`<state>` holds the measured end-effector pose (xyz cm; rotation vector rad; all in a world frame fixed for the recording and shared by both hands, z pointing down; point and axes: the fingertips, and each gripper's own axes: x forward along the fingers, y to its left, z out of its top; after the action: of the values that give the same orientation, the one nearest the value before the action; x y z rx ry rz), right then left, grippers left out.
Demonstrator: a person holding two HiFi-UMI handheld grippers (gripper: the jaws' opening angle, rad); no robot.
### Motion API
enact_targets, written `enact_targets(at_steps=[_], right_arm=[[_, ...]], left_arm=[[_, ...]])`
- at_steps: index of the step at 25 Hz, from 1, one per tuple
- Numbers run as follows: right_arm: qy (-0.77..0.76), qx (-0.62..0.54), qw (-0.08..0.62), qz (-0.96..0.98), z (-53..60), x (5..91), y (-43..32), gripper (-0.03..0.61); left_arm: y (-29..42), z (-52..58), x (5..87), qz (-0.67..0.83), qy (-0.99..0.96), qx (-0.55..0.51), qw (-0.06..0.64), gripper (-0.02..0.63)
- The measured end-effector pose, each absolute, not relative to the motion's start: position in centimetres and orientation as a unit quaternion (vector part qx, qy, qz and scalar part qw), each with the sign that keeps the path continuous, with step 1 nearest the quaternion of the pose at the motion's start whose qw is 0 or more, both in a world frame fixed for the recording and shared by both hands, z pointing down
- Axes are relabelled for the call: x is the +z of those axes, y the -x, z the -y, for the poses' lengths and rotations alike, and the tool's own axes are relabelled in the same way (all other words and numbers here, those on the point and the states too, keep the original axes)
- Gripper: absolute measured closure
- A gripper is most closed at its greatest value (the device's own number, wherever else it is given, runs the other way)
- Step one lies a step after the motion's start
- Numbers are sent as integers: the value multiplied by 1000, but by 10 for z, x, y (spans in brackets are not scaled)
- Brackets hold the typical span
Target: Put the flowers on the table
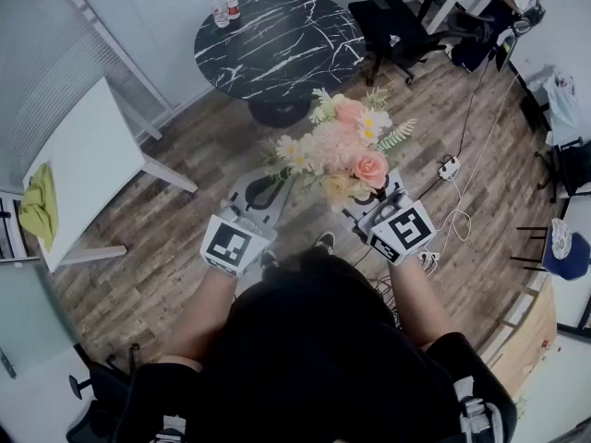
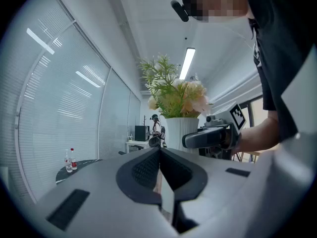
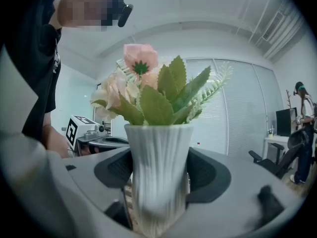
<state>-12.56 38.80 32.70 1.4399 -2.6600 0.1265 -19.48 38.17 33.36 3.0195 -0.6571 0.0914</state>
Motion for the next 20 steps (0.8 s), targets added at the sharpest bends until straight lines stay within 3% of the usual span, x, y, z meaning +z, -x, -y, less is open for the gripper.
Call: enact_targets(at_steps=[20], right_arm=[[-480,40,59,875,-383,347,109,247]], left_arm=[[190,-372,353,212,-977,21,10,600]])
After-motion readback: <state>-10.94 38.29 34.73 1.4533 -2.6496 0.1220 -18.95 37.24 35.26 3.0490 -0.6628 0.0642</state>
